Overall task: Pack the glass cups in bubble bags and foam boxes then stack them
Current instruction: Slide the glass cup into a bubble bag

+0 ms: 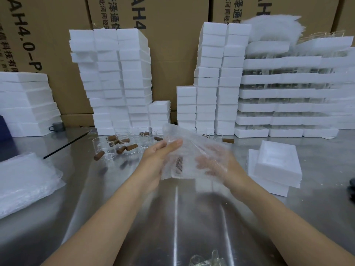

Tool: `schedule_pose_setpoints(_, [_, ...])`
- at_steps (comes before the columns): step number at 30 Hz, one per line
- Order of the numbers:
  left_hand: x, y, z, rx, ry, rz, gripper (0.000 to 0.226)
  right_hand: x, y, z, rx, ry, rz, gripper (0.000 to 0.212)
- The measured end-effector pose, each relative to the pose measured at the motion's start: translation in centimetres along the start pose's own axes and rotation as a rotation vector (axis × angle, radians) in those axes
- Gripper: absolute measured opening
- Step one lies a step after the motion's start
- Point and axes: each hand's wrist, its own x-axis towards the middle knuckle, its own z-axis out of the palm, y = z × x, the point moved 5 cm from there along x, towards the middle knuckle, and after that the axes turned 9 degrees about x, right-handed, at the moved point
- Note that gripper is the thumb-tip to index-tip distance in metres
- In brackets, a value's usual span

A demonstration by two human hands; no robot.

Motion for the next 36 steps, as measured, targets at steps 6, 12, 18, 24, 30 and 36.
schedule_pose_setpoints(6, [0.1, -0.2, -0.8, -0.208, 0.074, -0.094, 0.059, 0.1, -0.2, -1.2, 0.133, 0.197, -0.018, 0.063])
schedule_pose_setpoints(12, [-0.3, -0.4, 0.3, -0.166, 0.006, -0.085, 0.054, -0.2, 0.6, -0.7, 0.125, 0.127, 0.008, 0.103])
schedule_pose_setpoints(18, [-0.6, -0.7, 1.5, 0.009, -0.123, -0.050, 0.063, -0.1, 1.1, -0.2, 0.232, -0.011, 0.094, 0.097])
schedule_pose_setpoints(24, [-1.0, -0.9, 2.3, 0.185, -0.193, -0.062, 0.051, 0.6, 1.1, -0.9, 0.328, 0.040, 0.076, 0.037])
schedule_pose_setpoints(30, [-1.2, -0.2, 2.5, 0.205, -0.206, -0.042, 0.056, 0.7, 0.0, -1.8, 0.575, 0.072, 0.100, 0.032])
schedule_pose_setpoints(36, [-0.9, -0.3, 2.5, 0.049, -0.196, -0.064, 0.064, 0.9, -1.0, -3.2, 0.730, 0.126, 0.063, 0.021])
